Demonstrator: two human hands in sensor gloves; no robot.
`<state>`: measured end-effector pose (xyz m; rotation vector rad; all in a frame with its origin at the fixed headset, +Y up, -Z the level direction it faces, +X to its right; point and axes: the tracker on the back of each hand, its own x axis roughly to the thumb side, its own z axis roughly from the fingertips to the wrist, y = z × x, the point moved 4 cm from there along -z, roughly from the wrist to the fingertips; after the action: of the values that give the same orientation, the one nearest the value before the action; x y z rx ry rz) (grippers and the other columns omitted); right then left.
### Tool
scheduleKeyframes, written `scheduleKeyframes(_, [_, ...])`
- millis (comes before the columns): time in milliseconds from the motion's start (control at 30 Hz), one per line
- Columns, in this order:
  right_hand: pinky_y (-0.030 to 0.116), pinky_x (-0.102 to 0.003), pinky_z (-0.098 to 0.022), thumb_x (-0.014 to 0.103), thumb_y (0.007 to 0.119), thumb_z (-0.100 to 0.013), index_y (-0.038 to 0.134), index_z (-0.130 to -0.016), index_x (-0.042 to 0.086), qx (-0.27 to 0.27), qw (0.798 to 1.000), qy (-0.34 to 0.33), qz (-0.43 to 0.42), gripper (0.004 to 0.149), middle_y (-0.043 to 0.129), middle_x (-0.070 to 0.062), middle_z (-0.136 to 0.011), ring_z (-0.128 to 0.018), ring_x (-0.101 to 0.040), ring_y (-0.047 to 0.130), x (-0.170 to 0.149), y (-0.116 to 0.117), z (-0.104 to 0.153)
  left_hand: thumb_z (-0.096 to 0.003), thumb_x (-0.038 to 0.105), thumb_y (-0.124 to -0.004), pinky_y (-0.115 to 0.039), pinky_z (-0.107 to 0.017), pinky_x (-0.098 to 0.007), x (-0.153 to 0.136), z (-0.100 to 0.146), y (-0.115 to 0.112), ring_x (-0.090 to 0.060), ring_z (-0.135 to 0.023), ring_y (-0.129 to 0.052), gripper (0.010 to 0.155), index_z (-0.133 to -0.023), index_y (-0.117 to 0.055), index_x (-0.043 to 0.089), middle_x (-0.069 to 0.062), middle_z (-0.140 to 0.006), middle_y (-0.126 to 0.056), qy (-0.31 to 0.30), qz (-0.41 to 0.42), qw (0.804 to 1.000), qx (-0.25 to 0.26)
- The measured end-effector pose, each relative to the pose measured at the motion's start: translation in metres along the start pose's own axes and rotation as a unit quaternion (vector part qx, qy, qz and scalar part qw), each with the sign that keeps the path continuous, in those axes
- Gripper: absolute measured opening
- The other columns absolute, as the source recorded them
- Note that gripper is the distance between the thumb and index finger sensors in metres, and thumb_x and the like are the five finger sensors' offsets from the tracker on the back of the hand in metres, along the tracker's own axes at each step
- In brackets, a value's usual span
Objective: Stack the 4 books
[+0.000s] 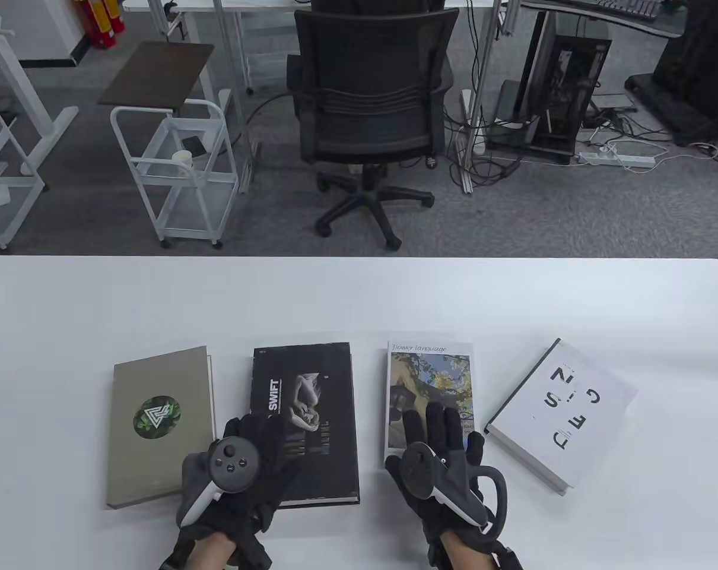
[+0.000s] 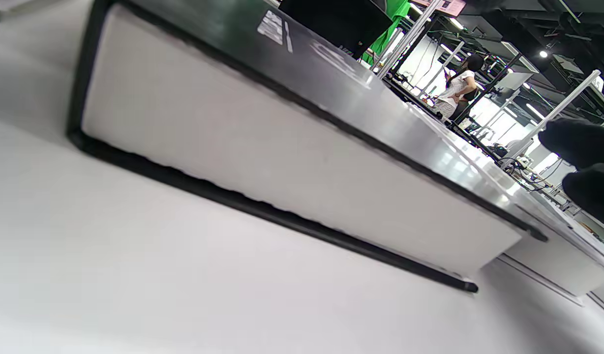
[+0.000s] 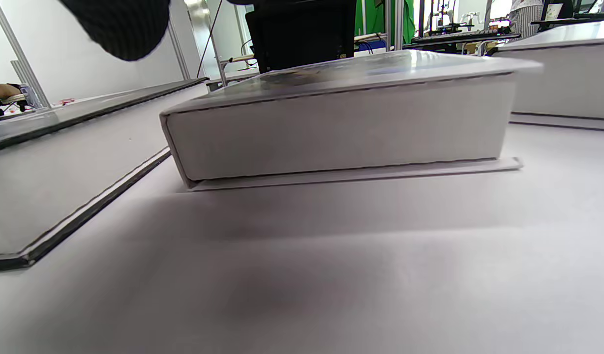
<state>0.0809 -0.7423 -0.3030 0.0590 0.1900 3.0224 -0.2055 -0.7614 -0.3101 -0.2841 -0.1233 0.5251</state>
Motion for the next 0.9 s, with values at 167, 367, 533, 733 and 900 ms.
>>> scheduleKeyframes(167, [0.031,-0.071,-0.079,0.062,0.057,-0.061,0.019,-0.118,0.027,-0.001,1.000,-0.001,-0.004,0.077,0.013,-0.015,-0.120,-0.110,-0.043,0.014,0.000,0.000,-0.001,-0.0487,0.064,-0.054,-0.005,-0.072,-0.062,0.000,0.000,-0.001,-0.034,-0.104,0.006,0.076,-0.107,-0.011,0.042,-0.003,-0.108,0.006,-0.002,0.000,1.000,-0.002])
scheduleKeyframes(367, [0.031,-0.072,-0.079,0.062,0.057,-0.062,0.019,-0.118,0.027,-0.002,1.000,-0.005,-0.004,0.077,0.013,-0.015,-0.121,-0.110,-0.042,0.014,0.002,0.000,-0.001,-0.0488,0.064,-0.054,-0.005,-0.072,-0.062,-0.003,0.003,0.004,-0.034,-0.104,0.005,0.076,-0.108,-0.011,0.041,-0.003,-0.109,0.005,0.000,0.007,1.000,0.005])
scheduleKeyframes(533, [0.031,-0.071,-0.079,0.062,0.057,-0.062,0.019,-0.118,0.027,-0.002,1.000,-0.004,-0.007,0.077,0.014,-0.015,-0.121,-0.110,-0.042,0.015,0.002,0.000,-0.002,-0.0489,0.063,-0.055,-0.006,-0.072,-0.062,-0.005,0.003,0.005,-0.035,-0.104,0.005,0.077,-0.108,-0.012,0.040,-0.004,-0.109,0.004,0.005,0.016,1.000,0.003])
scheduleKeyframes(733, [0.031,-0.071,-0.079,0.062,0.057,-0.062,0.020,-0.118,0.026,-0.006,1.000,-0.007,-0.009,0.077,0.017,-0.014,-0.121,-0.111,-0.042,0.016,0.002,0.000,-0.002,-0.0489,0.063,-0.055,-0.007,-0.072,-0.062,-0.005,0.003,0.004,-0.035,-0.104,0.003,0.077,-0.109,-0.013,0.038,-0.004,-0.109,0.002,0.008,0.017,1.000,-0.006])
scheduleKeyframes(900, [0.032,-0.071,-0.079,0.061,0.058,-0.062,0.022,-0.118,0.025,-0.019,0.999,-0.034,-0.007,0.076,0.023,-0.013,-0.121,-0.111,-0.041,0.018,0.013,-0.003,0.002,-0.0489,0.063,-0.055,-0.007,-0.072,-0.062,-0.006,0.004,0.008,-0.035,-0.104,0.002,0.077,-0.109,-0.016,0.036,-0.004,-0.110,0.001,0.014,0.024,1.000,-0.004])
